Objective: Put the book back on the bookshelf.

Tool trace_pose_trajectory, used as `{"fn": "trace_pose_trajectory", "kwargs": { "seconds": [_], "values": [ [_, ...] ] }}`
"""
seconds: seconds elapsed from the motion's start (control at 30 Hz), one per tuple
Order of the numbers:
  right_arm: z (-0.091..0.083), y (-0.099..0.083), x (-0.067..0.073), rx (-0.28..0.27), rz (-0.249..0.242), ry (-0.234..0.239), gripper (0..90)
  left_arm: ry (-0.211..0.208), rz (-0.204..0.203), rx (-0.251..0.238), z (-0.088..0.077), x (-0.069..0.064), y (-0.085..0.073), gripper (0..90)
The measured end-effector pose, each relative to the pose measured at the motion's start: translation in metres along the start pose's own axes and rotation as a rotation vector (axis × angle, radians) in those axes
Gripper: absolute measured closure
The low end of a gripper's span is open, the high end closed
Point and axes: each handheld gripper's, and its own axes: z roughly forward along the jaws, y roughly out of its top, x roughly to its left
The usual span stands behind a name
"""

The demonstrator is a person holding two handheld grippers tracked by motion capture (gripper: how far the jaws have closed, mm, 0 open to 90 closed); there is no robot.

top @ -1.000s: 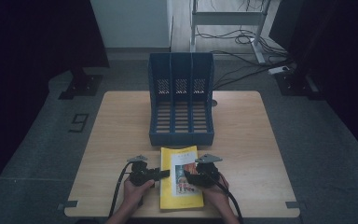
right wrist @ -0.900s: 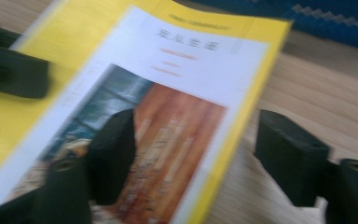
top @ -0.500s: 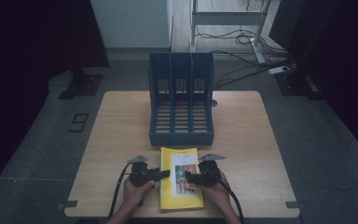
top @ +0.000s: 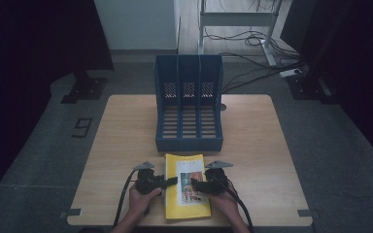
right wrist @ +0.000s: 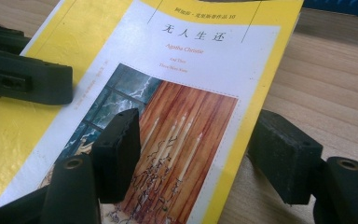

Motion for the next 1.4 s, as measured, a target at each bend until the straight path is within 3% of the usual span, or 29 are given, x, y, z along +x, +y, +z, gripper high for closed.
{"fn": "trace_pose_trajectory", "kwargs": {
  "seconds": [0.27,0.5,1.4],
  "values": [
    [0.001,0.0,0.003,0.0,-0.016,0.026,33.5,-0.011,-0.008,-0.019,-0.002,0.001,0.002,59.3],
    [0.001,0.0,0.002,0.0,0.005,0.046,32.7,-0.032,-0.004,-0.033,-0.006,0.001,0.003,62.3],
    [-0.001,0.0,0.0,0.022,-0.009,0.117,30.3,-0.078,0.037,-0.097,-0.016,0.0,0.004,66.5]
  ]
}}
